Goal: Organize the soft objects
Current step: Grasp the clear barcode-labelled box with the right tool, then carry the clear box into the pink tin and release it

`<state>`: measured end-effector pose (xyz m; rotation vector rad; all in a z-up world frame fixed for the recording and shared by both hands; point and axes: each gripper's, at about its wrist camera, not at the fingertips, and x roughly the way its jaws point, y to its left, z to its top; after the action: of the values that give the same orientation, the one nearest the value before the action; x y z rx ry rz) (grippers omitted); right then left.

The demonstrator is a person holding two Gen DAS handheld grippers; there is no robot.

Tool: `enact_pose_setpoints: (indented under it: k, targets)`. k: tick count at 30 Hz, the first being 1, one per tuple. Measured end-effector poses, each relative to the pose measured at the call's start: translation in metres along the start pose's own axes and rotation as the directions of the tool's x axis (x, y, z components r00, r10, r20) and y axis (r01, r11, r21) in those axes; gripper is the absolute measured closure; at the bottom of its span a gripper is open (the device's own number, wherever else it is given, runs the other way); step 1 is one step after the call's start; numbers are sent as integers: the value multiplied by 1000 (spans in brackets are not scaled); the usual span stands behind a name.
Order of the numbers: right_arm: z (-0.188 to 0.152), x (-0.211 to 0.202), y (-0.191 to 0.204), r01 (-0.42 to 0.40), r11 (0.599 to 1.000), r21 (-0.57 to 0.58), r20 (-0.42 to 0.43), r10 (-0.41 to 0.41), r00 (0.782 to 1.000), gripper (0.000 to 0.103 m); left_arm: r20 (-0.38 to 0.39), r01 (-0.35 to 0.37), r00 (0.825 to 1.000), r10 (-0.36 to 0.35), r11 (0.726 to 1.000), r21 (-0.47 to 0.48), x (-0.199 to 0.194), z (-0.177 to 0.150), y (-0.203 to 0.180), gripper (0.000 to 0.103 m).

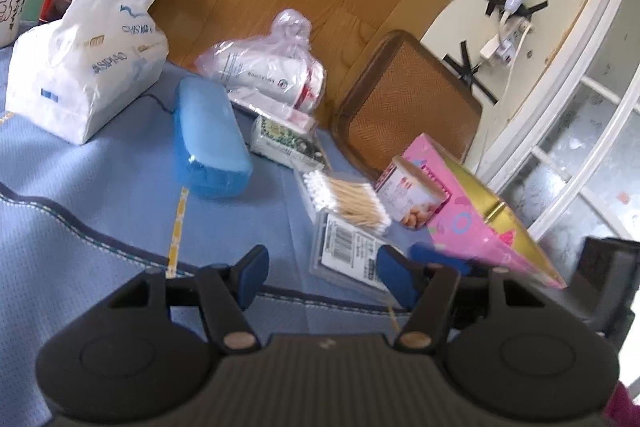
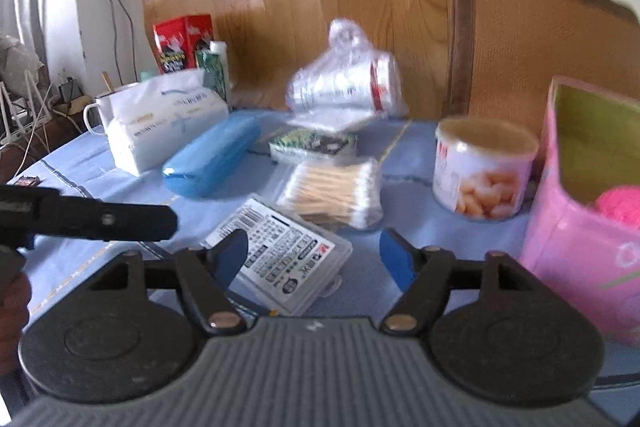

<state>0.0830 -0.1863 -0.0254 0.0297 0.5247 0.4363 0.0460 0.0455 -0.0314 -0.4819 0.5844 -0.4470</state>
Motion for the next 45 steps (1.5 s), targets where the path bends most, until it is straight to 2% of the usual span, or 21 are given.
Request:
enact_pose_setpoints:
  k: [2,5,7,10,12,13,14,16,18,19,20,22,28,30,31,33,36,40,42,45]
  targets:
    - [-9,-2,2,-36,999,39,-13,36,999,56,7,11,1000,-11,1000,-7,-2,-1,1,42]
    - [-13,-15,7,-50,996,73,-14,52,999,68,-6,14,1000,-14,1000,-27,1,-1,4,42]
    - [-20,-26,15,-49,994,94,-21,52,998,70,-13,17,1000,-18,999,-33,2,-1,4,42]
    - [-37,-41,32,-105,991,88,-48,109,993,69,-17,20,1000,-21,999,-38,3,-2,5,42]
    - [-48,-51,47,-126,992,24,-39,127,991,69,-18,22,1000,-22,999,-46,3,-2,6,42]
    - [-52,-55,54,-124,992,-18,-33,123,992,65,-17,20,1000,-21,999,-50,2,-2,6,42]
    - [-54,-59,59,-119,991,-61,-29,117,993,56,-17,18,1000,-19,998,-54,1,-2,7,42]
    - [-57,-62,67,-82,989,-122,-13,81,997,47,-16,17,1000,-18,998,-65,-4,-2,8,42]
    - [-53,-65,67,-59,989,-138,1,60,998,46,-22,13,1000,-14,997,-74,-9,-2,9,42]
    - [-49,-65,66,-56,989,-133,7,57,998,41,-27,16,999,-19,997,-81,-12,-2,9,42]
    - [-46,-64,62,-53,990,-128,13,55,998,32,-33,22,999,-25,996,-89,-13,-1,9,42]
    - [-39,-60,59,-37,991,-128,22,41,999,26,-52,33,998,-38,995,-97,-15,0,6,42]
    - [-28,-24,59,-27,980,-198,-50,17,999,26,-124,46,991,-52,997,-55,-2,0,-16,42]
    - [-25,-15,55,-53,984,-169,-83,39,996,33,-161,25,986,-33,998,-54,8,-3,-18,46]
    - [-24,-14,53,-64,985,-157,-80,52,995,44,-182,21,983,-32,998,-60,13,-6,-18,50]
    - [-24,-17,55,-63,986,-153,-76,52,996,44,-169,27,985,-35,998,-54,16,-10,-21,52]
    - [-29,-26,56,-16,991,-136,-34,11,999,45,-177,56,982,-62,998,-36,18,-9,-33,55]
    - [-28,-52,46,66,992,-109,99,-55,994,45,-156,123,981,-113,991,54,20,3,-70,55]
    - [-26,-66,38,129,986,-102,169,-110,980,45,-150,158,979,-140,981,109,28,10,-94,55]
    - [-22,-85,19,230,970,-74,259,-204,944,45,-153,210,971,-183,960,186,48,20,-133,55]
